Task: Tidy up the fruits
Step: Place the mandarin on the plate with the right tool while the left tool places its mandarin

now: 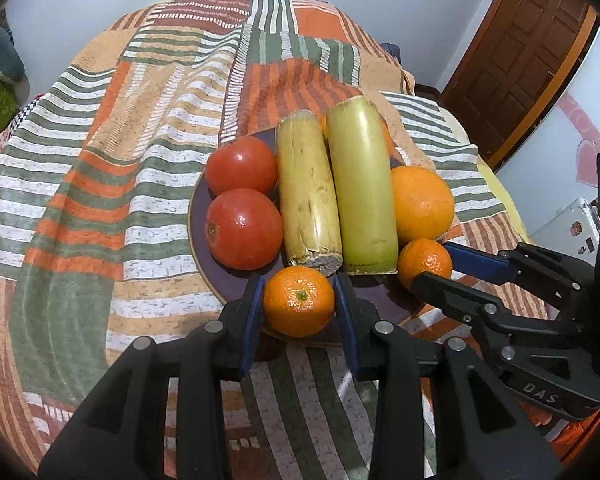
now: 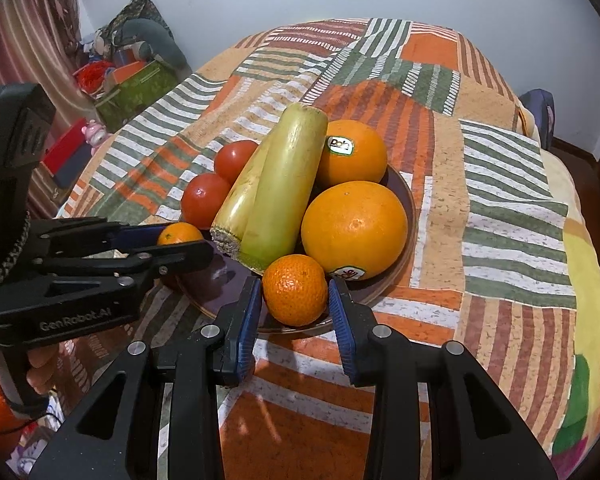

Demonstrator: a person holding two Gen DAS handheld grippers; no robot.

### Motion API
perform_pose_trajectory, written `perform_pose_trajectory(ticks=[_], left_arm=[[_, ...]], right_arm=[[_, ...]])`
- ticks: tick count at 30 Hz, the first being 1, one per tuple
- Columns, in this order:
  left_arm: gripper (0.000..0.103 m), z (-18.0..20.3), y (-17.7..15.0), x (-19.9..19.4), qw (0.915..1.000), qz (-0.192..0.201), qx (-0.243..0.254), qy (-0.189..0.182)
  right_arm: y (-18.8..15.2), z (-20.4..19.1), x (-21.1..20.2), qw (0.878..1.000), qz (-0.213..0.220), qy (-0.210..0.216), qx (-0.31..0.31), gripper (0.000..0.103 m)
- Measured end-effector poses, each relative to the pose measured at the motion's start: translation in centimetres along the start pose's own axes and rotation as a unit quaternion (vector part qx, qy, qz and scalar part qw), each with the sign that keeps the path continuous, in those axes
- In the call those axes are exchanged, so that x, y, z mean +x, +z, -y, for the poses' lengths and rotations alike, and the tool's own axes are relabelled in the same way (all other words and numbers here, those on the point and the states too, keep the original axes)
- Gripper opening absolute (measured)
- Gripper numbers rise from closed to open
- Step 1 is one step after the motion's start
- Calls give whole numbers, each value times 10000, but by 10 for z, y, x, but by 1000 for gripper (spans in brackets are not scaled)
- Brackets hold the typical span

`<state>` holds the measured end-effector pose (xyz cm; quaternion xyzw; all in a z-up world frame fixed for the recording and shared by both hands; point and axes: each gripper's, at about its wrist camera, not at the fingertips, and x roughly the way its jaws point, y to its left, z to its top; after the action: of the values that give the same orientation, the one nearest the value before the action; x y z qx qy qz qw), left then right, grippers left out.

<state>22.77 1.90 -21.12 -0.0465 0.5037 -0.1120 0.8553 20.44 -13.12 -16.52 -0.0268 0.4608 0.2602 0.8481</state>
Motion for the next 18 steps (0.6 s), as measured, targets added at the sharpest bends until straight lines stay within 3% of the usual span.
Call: perform_pose_trajectory(ticks=[9, 18], left_arm=[[35, 0, 0, 3, 10000, -31, 5, -9], [35, -3, -5, -21, 9999, 131, -45, 38]], right_arm=[[2, 1, 2, 10000, -66, 24, 35, 33], [5, 0, -14, 10000, 37, -7, 73, 33]])
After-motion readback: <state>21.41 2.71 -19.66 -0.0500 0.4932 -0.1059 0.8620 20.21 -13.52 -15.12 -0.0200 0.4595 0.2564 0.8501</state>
